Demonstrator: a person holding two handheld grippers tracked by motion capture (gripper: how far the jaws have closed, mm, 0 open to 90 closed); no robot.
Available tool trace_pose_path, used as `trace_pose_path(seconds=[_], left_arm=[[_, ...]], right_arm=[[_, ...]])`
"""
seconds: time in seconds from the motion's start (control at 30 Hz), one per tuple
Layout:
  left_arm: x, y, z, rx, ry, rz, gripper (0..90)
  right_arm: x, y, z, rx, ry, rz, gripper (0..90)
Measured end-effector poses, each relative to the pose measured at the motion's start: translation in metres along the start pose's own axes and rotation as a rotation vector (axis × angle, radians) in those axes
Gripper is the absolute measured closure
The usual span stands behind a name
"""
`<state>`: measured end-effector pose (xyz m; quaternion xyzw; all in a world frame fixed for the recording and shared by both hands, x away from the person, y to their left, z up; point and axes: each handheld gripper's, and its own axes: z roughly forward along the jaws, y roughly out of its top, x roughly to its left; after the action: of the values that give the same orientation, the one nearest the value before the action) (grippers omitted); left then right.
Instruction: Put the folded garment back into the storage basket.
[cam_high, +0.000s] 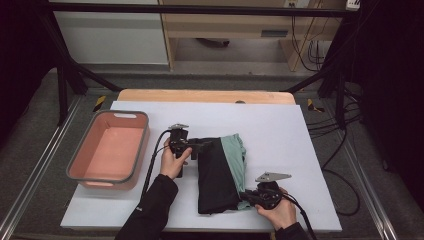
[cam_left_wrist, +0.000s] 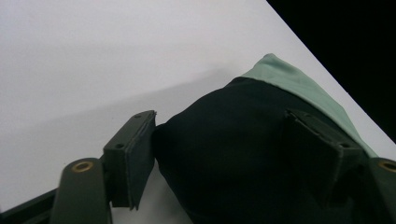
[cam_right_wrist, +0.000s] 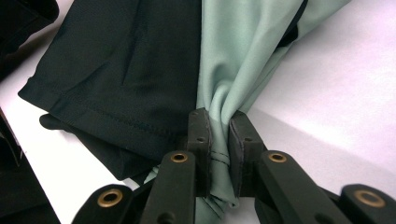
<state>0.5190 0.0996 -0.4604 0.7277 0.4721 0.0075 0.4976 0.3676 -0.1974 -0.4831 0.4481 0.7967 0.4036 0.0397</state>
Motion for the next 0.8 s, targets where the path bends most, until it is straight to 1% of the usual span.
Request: trace_pose_path(seconds=[0.07,0.17,0.27,0.3,0.33,0.37,0.4,0.43,0.47,0.5,0.53,0.57,0.6,0.63,0.67,0.73,0.8], left_arm=[[-0.001,0.000,-0.001,0.005,-0.008,-0.005,30.4],[-0.002,0.001,-0.003,0.009,-0.019,-0.007,40.2],[-0.004,0.002,-0.006,0.007,-0.004,0.000,48.5],[-0.004,0.002,-0.006,0.007,-0.004,0.000,53.3],[-0.003,0.003,-0.009,0.005,0.009,0.004,58.9],[-0.003,0.003,-0.009,0.005,0.009,0.004,62.4],[-0.003,0.002,-0.009,0.012,0.021,0.018,64.9],[-0.003,0.002,-0.009,0.012,0.021,0.018,66.6],[-0.004,0.002,-0.009,0.013,0.036,0.038,66.6],[-0.006,0.002,-0.009,0.017,0.053,0.059,70.7],[-0.007,0.002,-0.009,0.020,0.067,0.074,71.6],[-0.009,0.002,-0.008,0.023,0.077,0.084,72.7],[-0.009,0.002,-0.008,0.023,0.077,0.084,73.5],[-0.011,0.002,-0.008,0.026,0.101,0.116,74.9],[-0.013,0.003,-0.007,0.028,0.114,0.132,75.6],[-0.016,0.004,-0.007,0.033,0.132,0.158,77.6],[-0.019,0.005,-0.007,0.037,0.145,0.179,78.5]], right_arm=[[0.000,0.000,0.000,0.000,0.001,0.000,81.2],[-0.001,0.000,0.000,-0.001,0.001,0.002,81.1],[-0.001,0.000,0.000,-0.002,0.006,0.007,81.0],[-0.001,0.000,0.000,-0.002,0.006,0.007,81.0],[-0.001,-0.001,0.000,-0.005,0.008,0.010,80.8],[-0.002,-0.001,0.000,-0.005,0.009,0.010,80.7],[-0.002,-0.001,0.000,-0.007,0.010,0.013,80.6],[-0.002,-0.001,0.000,-0.007,0.011,0.013,80.4],[-0.002,-0.001,0.000,-0.007,0.011,0.013,80.4],[-0.002,-0.001,0.000,-0.008,0.012,0.014,80.2],[-0.002,-0.001,0.000,-0.009,0.012,0.014,80.0],[-0.002,-0.001,0.000,-0.008,0.013,0.016,79.8],[-0.002,-0.001,0.000,-0.008,0.013,0.016,79.8],[-0.003,-0.001,0.000,-0.014,0.012,0.020,79.3],[-0.003,-0.001,0.000,-0.012,0.012,0.020,79.0],[-0.002,-0.001,0.000,-0.016,0.012,0.028,77.9],[-0.002,-0.001,0.000,-0.028,-0.004,0.014,74.6]])
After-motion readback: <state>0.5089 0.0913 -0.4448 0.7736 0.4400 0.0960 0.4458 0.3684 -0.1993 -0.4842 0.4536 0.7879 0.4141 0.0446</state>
